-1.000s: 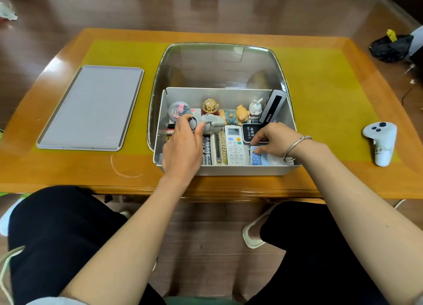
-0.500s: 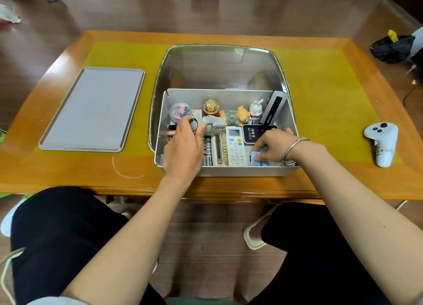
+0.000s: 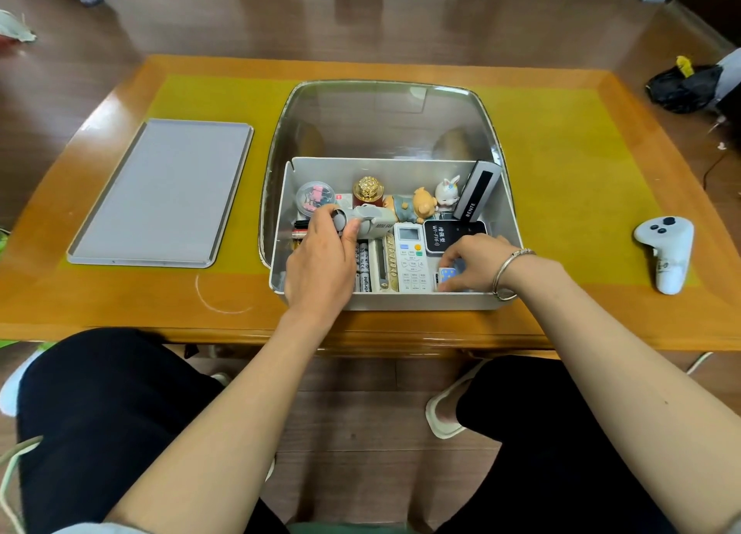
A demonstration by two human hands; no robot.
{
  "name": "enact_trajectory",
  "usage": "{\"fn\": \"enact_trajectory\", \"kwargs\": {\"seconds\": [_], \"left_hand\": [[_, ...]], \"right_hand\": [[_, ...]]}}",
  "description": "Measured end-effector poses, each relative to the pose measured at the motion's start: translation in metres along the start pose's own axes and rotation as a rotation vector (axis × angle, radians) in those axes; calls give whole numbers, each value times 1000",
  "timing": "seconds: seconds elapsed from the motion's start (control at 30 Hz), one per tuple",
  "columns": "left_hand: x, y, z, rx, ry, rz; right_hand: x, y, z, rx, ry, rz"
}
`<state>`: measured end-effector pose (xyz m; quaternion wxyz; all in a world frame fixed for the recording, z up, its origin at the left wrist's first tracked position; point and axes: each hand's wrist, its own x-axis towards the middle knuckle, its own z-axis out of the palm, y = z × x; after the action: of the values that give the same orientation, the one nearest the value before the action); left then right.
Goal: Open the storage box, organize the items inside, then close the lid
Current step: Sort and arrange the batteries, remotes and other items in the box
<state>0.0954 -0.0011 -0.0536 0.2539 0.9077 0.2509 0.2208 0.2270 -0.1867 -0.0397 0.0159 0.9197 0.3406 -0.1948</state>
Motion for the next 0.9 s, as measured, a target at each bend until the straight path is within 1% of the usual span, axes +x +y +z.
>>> {"fn": "enact_trajectory", "kwargs": {"seconds": [0.2, 0.3, 0.33, 0.4, 0.47, 0.57, 0.63, 0.67, 0.73, 0.9], "left_hand": [[0, 0, 1, 6, -4, -17], [1, 0, 0, 6, -4, -20], [0, 0, 0, 5, -4, -19], [0, -1, 1, 7, -4, -14], [1, -1, 1, 9, -6, -14], [1, -2, 2, 5, -17, -34], [2, -2, 2, 2, -39, -46], [2, -2, 2, -4, -47, -49], [3, -1, 1, -8, -54, -50], [3, -1, 1, -10, -54, -51]], "right_hand": [[1, -2, 0, -15, -11, 22], [0, -2, -5, 63, -24, 24], [-1, 0, -8, 91, -5, 23], [-2, 5, -14, 135, 99, 25], [-1, 13, -20, 190, 268, 53], [5, 22, -28, 161, 520, 148], [11, 25, -32, 164, 642, 225], [15, 26, -35, 170, 675, 251], [23, 26, -40, 159, 686, 285], [38, 35, -39, 90, 608, 368]]}}
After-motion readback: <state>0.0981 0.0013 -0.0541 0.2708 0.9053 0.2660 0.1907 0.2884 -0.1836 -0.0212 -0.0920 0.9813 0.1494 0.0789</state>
